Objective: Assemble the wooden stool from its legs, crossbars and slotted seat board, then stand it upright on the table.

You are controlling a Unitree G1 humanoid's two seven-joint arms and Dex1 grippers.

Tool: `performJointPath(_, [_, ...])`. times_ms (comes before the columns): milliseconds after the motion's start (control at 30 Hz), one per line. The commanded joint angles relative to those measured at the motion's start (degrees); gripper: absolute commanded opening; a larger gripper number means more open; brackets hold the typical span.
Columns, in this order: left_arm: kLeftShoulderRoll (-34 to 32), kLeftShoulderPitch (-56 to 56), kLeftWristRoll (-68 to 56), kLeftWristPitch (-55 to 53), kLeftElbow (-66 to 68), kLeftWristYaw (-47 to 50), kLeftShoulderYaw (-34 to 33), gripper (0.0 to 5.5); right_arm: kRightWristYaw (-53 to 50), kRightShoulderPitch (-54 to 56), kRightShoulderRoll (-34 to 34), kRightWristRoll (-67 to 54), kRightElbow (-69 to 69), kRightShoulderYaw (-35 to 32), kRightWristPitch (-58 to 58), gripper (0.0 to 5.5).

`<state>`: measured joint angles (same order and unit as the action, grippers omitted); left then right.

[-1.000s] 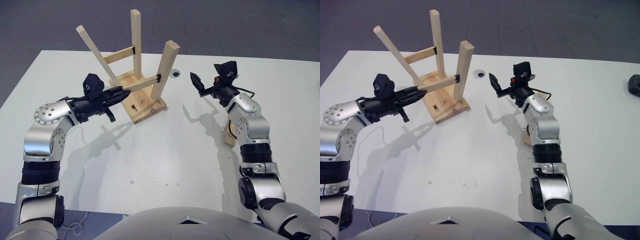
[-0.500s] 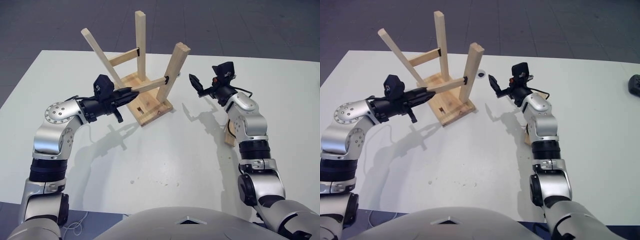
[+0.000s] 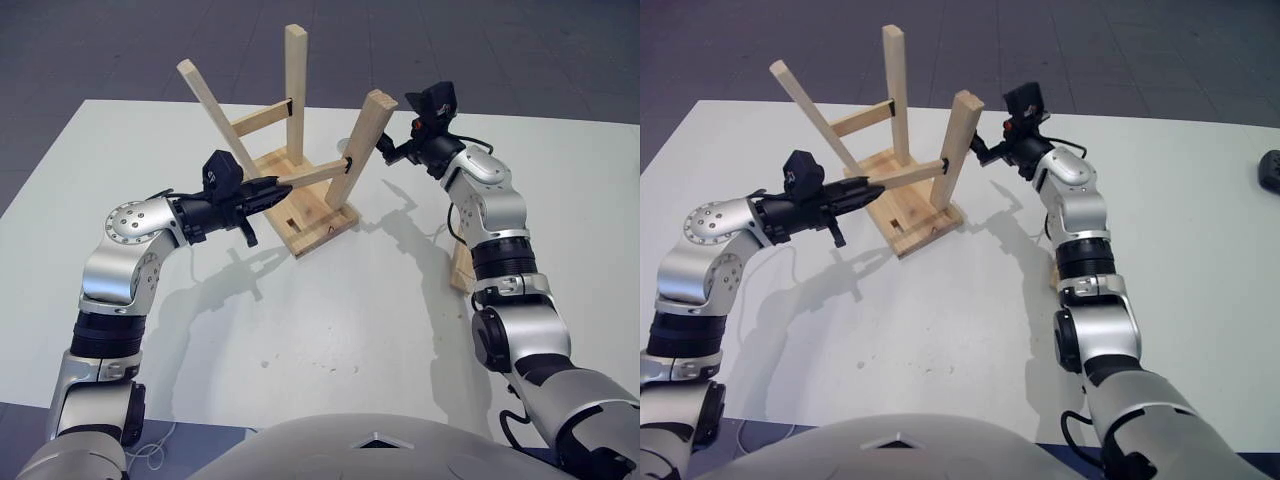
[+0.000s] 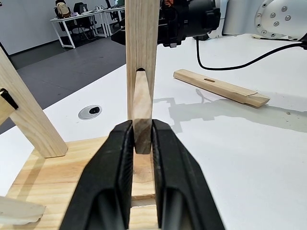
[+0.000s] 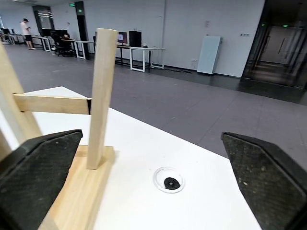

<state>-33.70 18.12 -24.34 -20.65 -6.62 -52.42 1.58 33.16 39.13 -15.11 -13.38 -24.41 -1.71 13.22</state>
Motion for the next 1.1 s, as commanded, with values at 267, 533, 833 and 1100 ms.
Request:
performJointPath(267, [1.3, -1.6, 0.9, -0.4, -2.5, -0.6, 3.5, 0.43, -2.4, -13.8, -1.1, -3.0, 19.5, -1.0, 11.1, 5.40])
performJointPath(533, [0.9, -0.9, 0.8, -0.5, -2.7, -1.3, 3.5, 0.43, -18.6, -7.6, -3.2, 4.1, 6.6, -8.4, 1.1, 5.40])
performJointPath(833, [1.3, -1.2, 1.0, -0.5, -3.4, -1.2, 4.2, 0.43, -11.4, -8.2, 4.0, 0.1, 7.8, 0.4, 2.1, 5.40])
performJointPath(1100, [1.0, -2.1, 1.0, -0.9, -4.6, -1.3, 4.3, 0.43, -5.6, -16.9, 4.9, -13.3, 30.4, 2.8, 17.1, 5.40])
